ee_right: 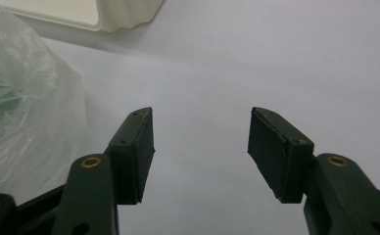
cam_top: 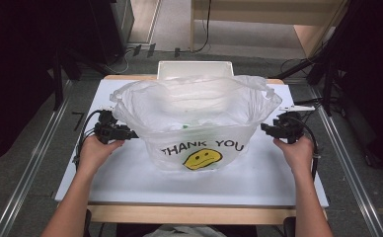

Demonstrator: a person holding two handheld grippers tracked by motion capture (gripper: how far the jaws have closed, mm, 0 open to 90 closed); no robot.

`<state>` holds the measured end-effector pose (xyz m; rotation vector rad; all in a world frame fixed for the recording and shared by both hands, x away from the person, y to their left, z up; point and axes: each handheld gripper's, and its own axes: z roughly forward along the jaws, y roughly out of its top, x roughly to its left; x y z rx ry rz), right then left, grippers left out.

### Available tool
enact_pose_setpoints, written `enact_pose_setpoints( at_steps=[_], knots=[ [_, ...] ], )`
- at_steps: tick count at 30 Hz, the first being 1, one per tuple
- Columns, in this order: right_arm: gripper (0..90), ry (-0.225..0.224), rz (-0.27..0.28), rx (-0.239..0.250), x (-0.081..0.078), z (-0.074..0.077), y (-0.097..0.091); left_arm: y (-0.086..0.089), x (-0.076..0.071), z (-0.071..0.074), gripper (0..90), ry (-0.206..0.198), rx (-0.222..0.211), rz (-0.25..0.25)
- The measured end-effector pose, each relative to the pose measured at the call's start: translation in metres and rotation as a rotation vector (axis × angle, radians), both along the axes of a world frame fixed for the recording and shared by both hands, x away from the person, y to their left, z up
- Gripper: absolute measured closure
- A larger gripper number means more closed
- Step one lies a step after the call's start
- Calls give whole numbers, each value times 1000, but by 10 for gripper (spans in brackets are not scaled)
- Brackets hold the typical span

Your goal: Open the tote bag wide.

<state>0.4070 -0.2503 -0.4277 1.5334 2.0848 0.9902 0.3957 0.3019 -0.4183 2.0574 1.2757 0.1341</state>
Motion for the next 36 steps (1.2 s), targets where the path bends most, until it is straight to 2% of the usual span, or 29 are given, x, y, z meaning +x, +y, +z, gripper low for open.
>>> enact_pose_setpoints(
  at_steps=[5,8,14,18,22,26,36],
  knots=[
    [436,3,46,40,1,1,1,-1,0,2,398,8,-7,-32],
    [428,6,86,88,1,1,1,-2,0,3,396,0,-19,-49],
    [418,2,92,86,1,1,2,-2,-1,3,391,2,-15,-66],
    [411,-10,93,97,2,2,4,-1,-3,3,386,2,-27,-64],
    [408,-7,93,77,2,2,6,0,-3,4,378,-3,-28,-72],
    [407,-7,96,83,2,2,7,-1,-3,3,378,-2,-26,-71],
    [408,-2,97,59,1,2,8,-2,-3,4,383,-1,-20,-78]
  ],
)
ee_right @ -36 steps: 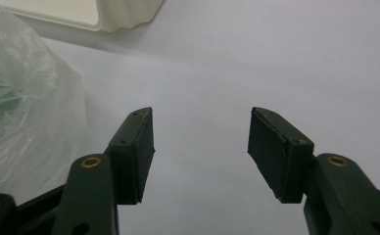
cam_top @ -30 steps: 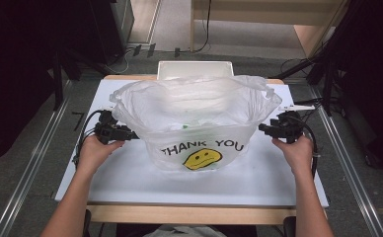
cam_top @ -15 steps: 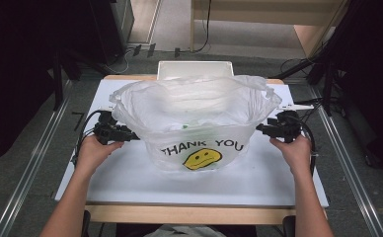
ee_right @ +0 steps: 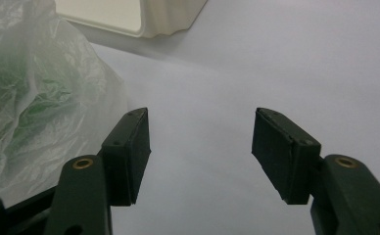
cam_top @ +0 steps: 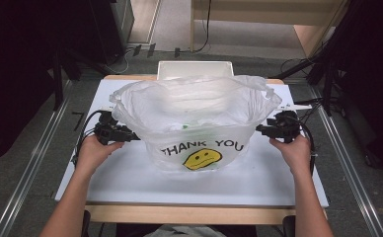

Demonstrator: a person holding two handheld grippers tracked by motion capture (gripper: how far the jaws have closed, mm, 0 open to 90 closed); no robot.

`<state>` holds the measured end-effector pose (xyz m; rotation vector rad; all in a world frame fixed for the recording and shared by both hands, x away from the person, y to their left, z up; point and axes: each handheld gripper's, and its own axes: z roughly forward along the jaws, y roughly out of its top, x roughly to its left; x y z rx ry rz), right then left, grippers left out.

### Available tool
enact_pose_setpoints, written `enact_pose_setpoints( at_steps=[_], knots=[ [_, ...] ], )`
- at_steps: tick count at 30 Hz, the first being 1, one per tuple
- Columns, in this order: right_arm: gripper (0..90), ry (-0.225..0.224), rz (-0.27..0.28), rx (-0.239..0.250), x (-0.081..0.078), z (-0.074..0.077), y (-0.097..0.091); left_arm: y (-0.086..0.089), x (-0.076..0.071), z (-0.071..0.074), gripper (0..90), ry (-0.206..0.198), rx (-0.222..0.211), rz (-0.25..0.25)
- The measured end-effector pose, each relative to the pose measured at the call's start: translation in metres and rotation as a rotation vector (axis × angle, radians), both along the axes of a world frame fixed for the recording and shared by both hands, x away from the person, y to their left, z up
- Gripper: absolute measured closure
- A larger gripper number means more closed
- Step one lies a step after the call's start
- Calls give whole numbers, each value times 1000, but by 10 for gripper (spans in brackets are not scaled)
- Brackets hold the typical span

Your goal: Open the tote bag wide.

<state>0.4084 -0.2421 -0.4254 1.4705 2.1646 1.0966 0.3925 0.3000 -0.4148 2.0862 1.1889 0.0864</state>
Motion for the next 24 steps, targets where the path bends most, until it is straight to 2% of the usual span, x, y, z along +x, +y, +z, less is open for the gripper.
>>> enact_pose_setpoints(
  at_steps=[7,13,17,21,23,24],
  knots=[
    [407,8,-3,-6,0,-1,-1,0,0,-1,384,8,7,-5],
    [403,11,-5,-13,0,-1,0,0,0,-1,384,11,-1,-3],
    [400,6,-6,-11,0,-1,-1,-1,-1,1,385,4,-22,-6],
    [407,11,-6,-3,0,0,0,-2,-1,1,389,5,-13,-11],
    [422,11,-3,-14,-1,0,1,-2,-1,2,395,12,-16,-4],
    [439,3,-1,-38,-2,0,1,-1,-2,3,402,13,-12,-2]
  ],
)
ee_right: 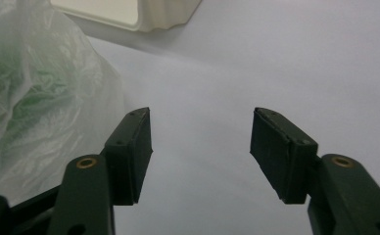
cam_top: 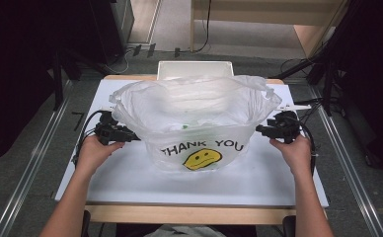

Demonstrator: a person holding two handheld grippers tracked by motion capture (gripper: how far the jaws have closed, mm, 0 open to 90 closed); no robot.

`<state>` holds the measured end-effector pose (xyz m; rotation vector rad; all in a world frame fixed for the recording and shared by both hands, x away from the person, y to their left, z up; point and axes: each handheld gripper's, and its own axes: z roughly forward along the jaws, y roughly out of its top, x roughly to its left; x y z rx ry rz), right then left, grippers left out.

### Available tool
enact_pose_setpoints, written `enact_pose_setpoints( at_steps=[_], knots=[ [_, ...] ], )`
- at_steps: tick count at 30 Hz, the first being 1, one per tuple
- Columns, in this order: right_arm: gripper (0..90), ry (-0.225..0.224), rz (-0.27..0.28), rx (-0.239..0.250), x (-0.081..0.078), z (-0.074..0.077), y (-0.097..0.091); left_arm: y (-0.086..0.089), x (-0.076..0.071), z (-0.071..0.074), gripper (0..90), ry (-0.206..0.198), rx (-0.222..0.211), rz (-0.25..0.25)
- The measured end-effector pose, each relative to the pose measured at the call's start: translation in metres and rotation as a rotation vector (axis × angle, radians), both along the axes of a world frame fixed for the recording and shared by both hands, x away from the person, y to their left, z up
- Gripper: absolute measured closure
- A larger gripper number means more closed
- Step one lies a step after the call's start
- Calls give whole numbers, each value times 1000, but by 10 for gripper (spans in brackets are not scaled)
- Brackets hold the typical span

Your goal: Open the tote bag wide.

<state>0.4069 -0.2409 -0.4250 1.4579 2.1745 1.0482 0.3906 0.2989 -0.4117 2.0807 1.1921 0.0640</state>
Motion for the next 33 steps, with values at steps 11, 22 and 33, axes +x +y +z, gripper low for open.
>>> enact_pose_setpoints(
  at_steps=[11,22,33],
  knots=[
    [508,6,62,49,12,37,9,-10,16,36,525,-21,-13,-48],
    [631,-73,188,97,43,97,1,-5,43,82,715,-38,-66,-114],
    [723,-150,306,104,50,168,7,-7,55,152,769,-131,-76,-177]
  ],
)
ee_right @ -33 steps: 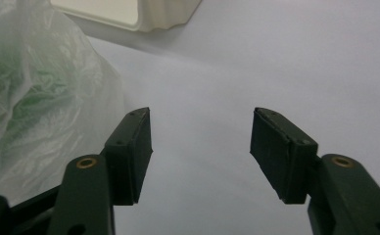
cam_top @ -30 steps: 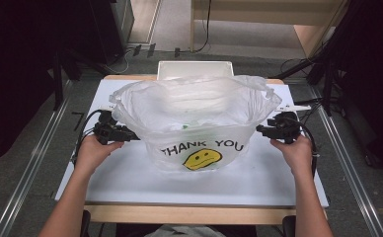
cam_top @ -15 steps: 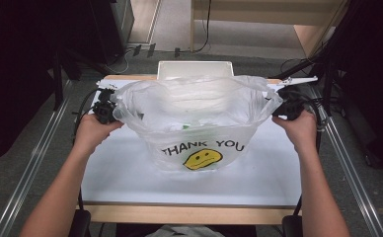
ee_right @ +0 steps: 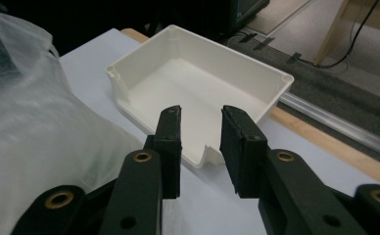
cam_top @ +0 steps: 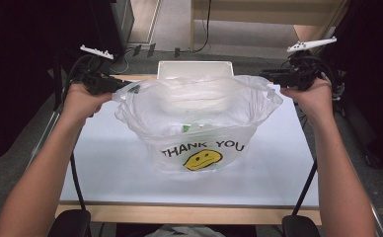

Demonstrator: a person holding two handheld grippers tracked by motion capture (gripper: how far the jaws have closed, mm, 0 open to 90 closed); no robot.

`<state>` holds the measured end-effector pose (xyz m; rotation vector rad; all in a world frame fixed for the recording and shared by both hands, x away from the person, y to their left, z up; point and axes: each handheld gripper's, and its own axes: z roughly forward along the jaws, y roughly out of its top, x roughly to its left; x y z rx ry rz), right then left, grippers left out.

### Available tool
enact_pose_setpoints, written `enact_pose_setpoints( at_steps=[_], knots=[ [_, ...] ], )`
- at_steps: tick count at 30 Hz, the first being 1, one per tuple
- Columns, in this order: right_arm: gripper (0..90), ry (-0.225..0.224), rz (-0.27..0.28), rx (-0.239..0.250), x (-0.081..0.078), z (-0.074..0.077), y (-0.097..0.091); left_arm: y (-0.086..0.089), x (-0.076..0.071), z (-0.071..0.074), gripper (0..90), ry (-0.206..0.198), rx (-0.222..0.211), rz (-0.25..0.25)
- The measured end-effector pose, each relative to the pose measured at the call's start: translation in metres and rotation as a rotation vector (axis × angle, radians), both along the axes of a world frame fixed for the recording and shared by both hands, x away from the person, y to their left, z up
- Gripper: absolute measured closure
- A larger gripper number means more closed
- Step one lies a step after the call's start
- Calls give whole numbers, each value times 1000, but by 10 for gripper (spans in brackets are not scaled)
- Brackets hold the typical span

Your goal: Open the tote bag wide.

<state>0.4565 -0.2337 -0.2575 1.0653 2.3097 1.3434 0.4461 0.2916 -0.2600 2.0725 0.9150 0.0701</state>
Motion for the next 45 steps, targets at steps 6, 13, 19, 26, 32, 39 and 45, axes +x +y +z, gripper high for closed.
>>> enact_pose_setpoints(
  at_steps=[6,13,19,26,32,39,45],
  knots=[
    [797,-23,20,-5,-2,30,7,-7,-2,30,814,-22,26,-17],
    [872,-30,90,7,-7,63,23,-19,-7,67,889,-76,49,-45],
    [875,-45,157,1,-15,82,52,-44,-16,87,900,-97,36,-111],
    [856,-47,236,-29,-24,88,90,-80,-24,95,900,-120,53,-187],
    [900,-42,310,-80,-31,82,122,-107,-28,85,900,-127,68,-244],
    [900,-19,357,-84,-31,53,139,-119,-28,53,900,-100,53,-276],
    [897,-4,346,-147,-28,25,137,-115,-27,27,900,-65,88,-246]
  ],
)
